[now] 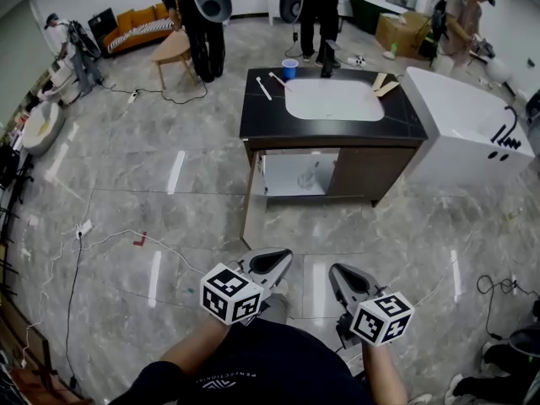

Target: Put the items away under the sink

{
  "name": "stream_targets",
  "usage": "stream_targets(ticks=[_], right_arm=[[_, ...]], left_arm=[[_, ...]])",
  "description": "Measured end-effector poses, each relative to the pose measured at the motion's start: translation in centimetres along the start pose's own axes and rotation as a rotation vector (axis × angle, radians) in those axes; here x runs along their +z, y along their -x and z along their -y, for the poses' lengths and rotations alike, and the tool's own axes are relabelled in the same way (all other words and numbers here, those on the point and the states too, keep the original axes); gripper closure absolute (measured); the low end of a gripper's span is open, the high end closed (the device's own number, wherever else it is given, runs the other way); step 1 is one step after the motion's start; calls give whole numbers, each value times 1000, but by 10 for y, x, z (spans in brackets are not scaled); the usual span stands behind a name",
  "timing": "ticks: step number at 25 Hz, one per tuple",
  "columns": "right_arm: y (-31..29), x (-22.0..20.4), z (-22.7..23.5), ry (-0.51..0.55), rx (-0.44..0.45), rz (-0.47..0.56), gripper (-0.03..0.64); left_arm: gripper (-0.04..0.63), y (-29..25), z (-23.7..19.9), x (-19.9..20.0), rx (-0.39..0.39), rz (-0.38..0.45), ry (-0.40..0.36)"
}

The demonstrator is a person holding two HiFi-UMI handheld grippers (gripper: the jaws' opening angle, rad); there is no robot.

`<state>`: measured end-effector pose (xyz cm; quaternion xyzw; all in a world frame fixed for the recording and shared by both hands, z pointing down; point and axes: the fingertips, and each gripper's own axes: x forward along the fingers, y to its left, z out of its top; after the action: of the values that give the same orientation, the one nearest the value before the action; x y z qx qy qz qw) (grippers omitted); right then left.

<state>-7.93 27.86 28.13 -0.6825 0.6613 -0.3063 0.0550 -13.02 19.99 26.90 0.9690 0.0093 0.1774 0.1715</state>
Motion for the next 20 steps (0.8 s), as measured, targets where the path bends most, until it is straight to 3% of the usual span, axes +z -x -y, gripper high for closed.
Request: stream_targets(ticks=[8,20], right_arm=[[-22,13,21,-13,-13,-15,581],[-103,56,50,17,-3,-80,581]], left_arm=[[584,-18,-17,18,-36,28,-4],[584,-46,-100,49,5,50,59]])
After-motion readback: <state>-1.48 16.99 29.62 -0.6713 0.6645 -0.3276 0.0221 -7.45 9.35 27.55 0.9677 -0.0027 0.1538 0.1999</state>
